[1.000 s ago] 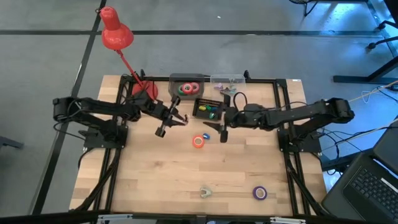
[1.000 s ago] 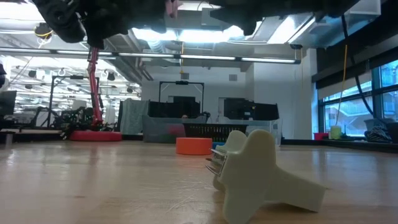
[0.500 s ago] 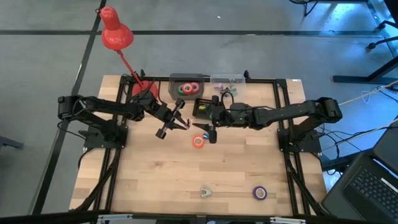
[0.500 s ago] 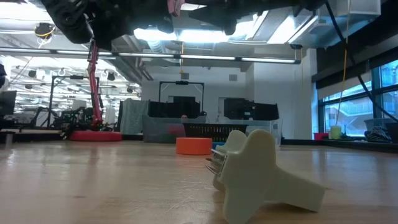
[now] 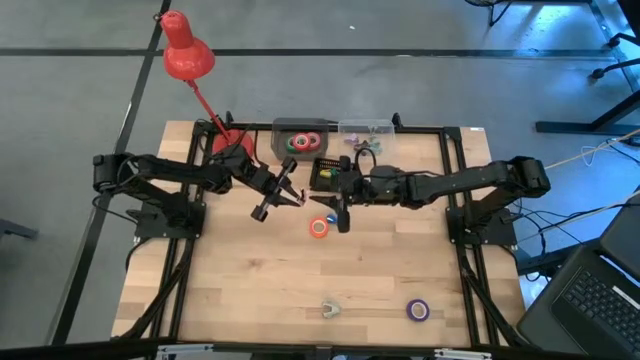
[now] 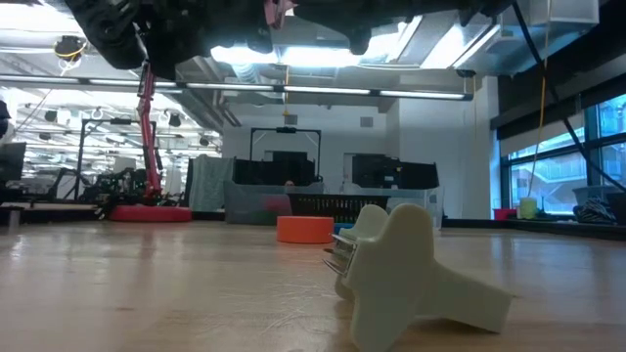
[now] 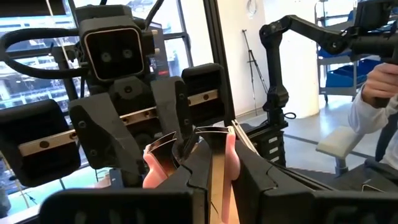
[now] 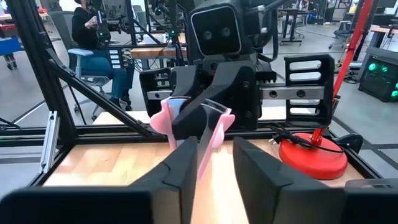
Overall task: Pick and place Stapler, Stapler remover, tape
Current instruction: Put the pink staple remover into the transparent bin
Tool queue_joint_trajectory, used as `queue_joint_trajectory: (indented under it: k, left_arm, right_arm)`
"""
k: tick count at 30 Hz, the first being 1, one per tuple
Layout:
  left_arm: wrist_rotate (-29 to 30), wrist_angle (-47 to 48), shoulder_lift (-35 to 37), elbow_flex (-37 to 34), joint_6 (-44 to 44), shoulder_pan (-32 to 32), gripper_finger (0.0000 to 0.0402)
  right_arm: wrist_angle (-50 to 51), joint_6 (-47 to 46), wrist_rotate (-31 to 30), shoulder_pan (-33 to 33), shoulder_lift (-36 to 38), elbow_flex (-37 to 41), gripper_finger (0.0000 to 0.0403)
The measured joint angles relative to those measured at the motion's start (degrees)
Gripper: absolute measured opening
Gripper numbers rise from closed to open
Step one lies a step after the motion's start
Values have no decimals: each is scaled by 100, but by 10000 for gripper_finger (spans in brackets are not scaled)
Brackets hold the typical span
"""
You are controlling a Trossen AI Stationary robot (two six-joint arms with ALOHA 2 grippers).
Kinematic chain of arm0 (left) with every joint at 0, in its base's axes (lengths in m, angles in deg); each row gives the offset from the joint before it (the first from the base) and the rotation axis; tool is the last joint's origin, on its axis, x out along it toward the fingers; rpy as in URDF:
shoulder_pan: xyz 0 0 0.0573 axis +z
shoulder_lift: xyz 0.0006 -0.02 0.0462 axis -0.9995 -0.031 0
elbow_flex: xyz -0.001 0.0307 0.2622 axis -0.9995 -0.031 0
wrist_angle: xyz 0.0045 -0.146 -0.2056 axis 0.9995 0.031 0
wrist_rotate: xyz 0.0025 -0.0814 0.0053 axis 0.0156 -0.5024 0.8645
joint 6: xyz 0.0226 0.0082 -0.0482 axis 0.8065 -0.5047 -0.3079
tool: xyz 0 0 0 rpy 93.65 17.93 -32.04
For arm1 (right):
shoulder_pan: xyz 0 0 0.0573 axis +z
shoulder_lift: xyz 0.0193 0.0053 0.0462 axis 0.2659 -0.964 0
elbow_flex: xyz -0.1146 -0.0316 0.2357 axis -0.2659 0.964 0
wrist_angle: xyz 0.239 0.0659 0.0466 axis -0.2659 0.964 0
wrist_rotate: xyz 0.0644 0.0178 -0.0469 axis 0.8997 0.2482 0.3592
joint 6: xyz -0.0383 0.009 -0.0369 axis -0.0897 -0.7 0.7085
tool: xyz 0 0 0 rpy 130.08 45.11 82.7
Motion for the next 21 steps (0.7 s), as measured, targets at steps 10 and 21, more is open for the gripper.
queue_joint_trajectory:
  k: [10,21]
  left_arm:
    - [0,-6,0,0,2,-4,29]
    - [2,-169,2,0,105,-4,29]
  right_arm:
    - [-165,0,0,0,0,0,81]
    - [-184,0,0,0,0,0,81]
